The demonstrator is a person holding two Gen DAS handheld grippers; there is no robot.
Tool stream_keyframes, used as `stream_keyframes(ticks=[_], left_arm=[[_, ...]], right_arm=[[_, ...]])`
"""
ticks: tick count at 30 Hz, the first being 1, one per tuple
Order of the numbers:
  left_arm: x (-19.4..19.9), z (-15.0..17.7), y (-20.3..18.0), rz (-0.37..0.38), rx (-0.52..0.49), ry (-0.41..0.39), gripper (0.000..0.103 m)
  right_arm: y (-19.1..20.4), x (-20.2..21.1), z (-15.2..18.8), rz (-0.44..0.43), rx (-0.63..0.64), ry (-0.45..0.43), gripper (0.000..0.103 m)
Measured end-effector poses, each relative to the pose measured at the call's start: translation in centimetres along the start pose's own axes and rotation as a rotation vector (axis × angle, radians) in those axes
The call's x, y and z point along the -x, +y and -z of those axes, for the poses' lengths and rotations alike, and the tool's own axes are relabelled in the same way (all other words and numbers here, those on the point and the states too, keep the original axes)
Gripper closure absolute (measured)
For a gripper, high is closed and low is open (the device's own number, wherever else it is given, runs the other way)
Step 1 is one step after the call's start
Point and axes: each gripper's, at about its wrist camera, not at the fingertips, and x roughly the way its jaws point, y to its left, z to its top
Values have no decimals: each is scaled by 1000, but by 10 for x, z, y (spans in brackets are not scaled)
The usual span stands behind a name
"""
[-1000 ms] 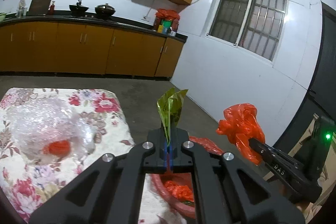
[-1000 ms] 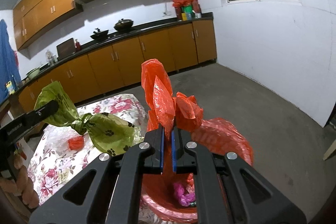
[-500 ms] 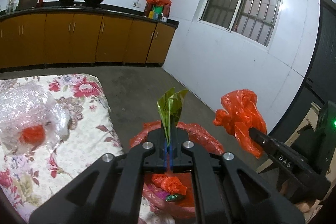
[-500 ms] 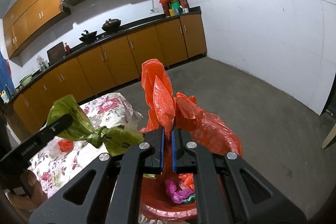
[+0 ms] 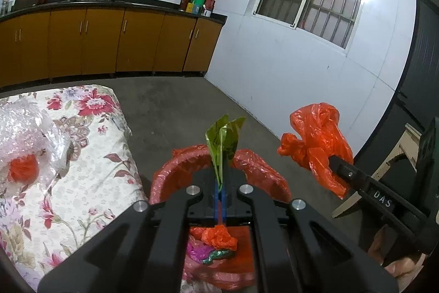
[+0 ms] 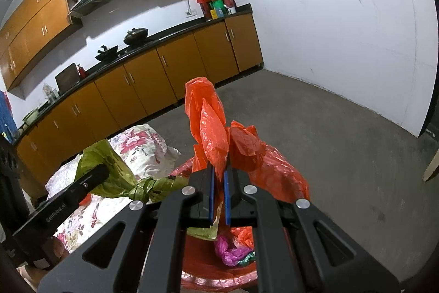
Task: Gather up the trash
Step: 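Carry both bags over the basket and open both tools to drop them, then move both open tools back toward the bubble wrap on the table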
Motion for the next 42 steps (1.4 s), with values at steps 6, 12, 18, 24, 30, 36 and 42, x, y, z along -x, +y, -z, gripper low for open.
stream_keyframes(ticks=[6,12,18,24,30,36,42], left_arm=[[-9,3,0,8,1,24,100],[-18,10,2,14,4,54,88],[-20,14,11,7,17,73,81],[-8,11,26,-49,21,45,70],[24,14,57,-178,-8,1,57],[61,20,108,-309,19,-30,55],[110,30,166,-466,86,-78,50]], right_arm=[[-3,-3,0,-6,-19,12,96],[-7,-9,3,-11,-43,31,71],[-12,-9,6,1,-51,41,67],[-4,-7,5,11,-21,39,67],[24,-10,9,-9,67,41,67],[66,-20,14,-90,142,65,67],[136,-34,21,-226,238,97,67]])
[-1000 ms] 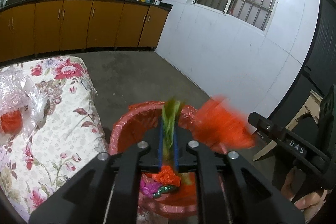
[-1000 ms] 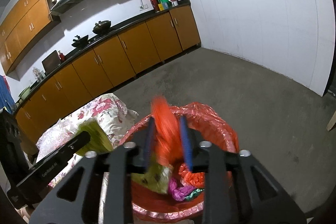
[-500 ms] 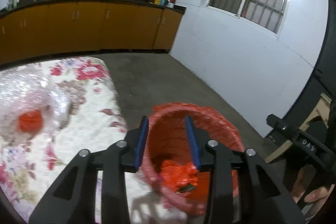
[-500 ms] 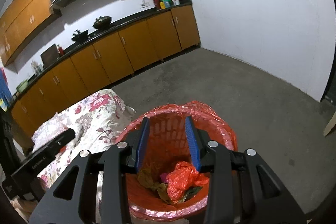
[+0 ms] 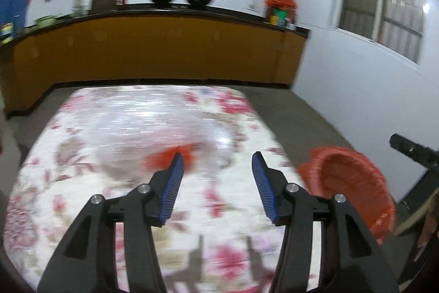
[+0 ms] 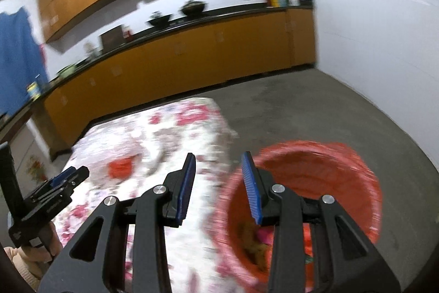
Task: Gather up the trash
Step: 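Move both open tools back toward the bubble wrap on the table, then grasp the bubble wrap with the right tool while the left tool grasps a clear bag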
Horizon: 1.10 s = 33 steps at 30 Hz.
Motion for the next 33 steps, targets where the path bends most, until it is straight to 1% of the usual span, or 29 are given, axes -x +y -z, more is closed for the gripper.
stream_keyframes(ticks=[4,6,7,8,12,15,17,22,24,25,26,27,29,30,31,33], left_arm=[[17,2,52,-110,55,-31,49],[25,2,73,-149,83,-45,49],[29,3,86,-172,102,-53,48],[34,4,100,-193,123,-60,48],[44,5,138,-249,179,-78,48],[52,7,168,-283,220,-90,48],[54,7,180,-297,237,-94,48],[51,8,202,-311,271,-95,47],[48,8,207,-309,281,-94,47],[46,8,210,-307,285,-92,47],[44,9,212,-306,289,-90,47],[43,10,213,-304,293,-89,47],[38,12,216,-297,304,-80,47],[36,13,217,-293,311,-75,47],[33,13,218,-287,317,-70,47],[30,15,218,-281,319,-64,47]], right_arm=[[57,-27,-9,-120,65,23,67],[92,-45,-12,-181,101,36,59],[106,-52,-13,-202,117,37,53],[123,-61,-12,-224,136,41,51],[182,-104,-13,-290,194,80,51],[212,-137,-10,-285,210,104,49],[226,-158,-8,-255,222,115,43],[240,-193,2,-164,247,135,34],[244,-207,9,-138,273,165,34],[246,-212,15,-133,287,184,40],[245,-216,20,-131,296,196,53],[245,-220,25,-128,310,212,57],[243,-222,31,-123,321,223,80],[240,-221,31,-128,318,223,83],[238,-220,30,-136,311,221,89],[233,-214,27,-153,296,210,92]])
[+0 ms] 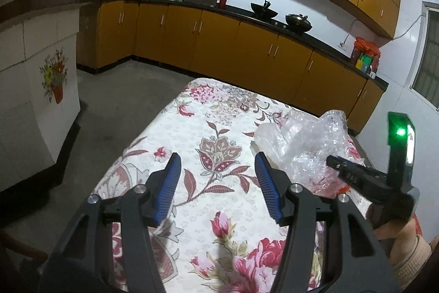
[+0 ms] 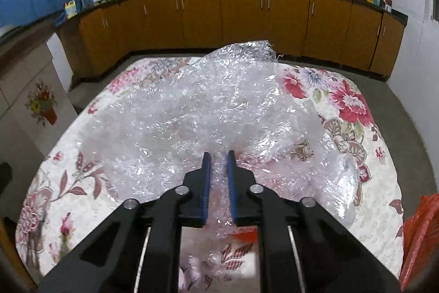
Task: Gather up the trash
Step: 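Grasp the bubble wrap with the right tool while the left tool grasps a clear bag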
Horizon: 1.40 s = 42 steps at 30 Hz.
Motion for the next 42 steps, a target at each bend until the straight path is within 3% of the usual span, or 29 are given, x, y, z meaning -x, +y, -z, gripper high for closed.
stream_keyframes(ticks=[8,15,20,23,30,32,36,42], left_arm=[[-3,0,-13,27,-16,8,47],[-21,-6,-41,90,-41,38,47],[-58,-10,-75,144,-82,102,47],[-86,-10,-92,139,-116,153,47],[-118,-4,-94,128,-81,242,48],[-123,0,-95,135,-78,265,53],[-131,6,-96,159,-80,303,94],[-106,7,-94,194,-102,236,98]], right_arm=[[-19,51,2,-25,-36,-104,94],[-64,103,18,38,-97,-180,94],[-90,118,27,75,-145,-189,94],[-98,121,32,82,-160,-183,94],[-105,117,37,68,-181,-172,94],[-104,115,40,64,-186,-167,94],[-104,113,40,55,-185,-159,94],[-104,118,40,56,-187,-163,94]])
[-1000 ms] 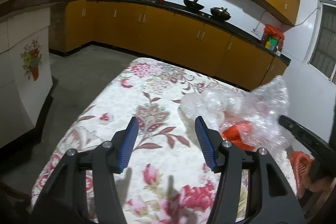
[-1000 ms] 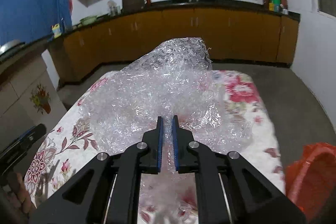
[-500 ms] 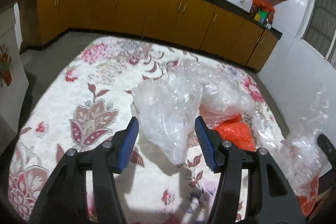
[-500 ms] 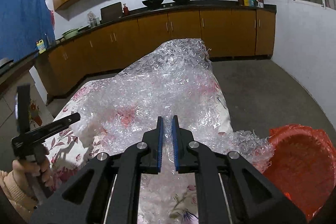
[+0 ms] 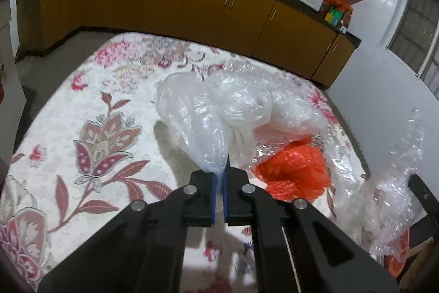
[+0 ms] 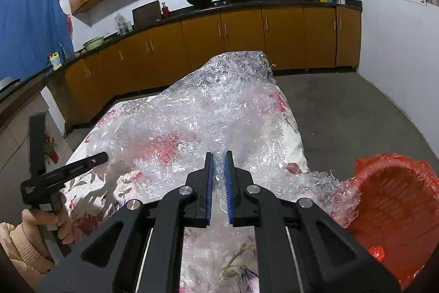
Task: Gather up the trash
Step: 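Grasp the bubble wrap with the right tool while the left tool grasps a clear bag, then carry both items over the basket and open both tools to drop them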
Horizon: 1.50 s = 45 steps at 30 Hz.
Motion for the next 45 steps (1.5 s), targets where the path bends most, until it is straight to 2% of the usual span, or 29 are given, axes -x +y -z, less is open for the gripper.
stream_keyframes(ticks=[11,19,25,35,45], left_arm=[[90,9,3,-6,-53,-138,98],[139,13,-10,56,-47,-187,98],[151,17,-62,150,-119,-187,98],[148,35,-163,316,-251,-149,98],[134,59,-240,411,-360,-102,98]], right_arm=[[-1,33,3,-2,14,-36,94],[-12,72,5,48,8,-75,94],[-37,101,8,126,-29,-108,94],[-94,144,17,283,-115,-151,94],[-136,171,30,396,-183,-165,94]])
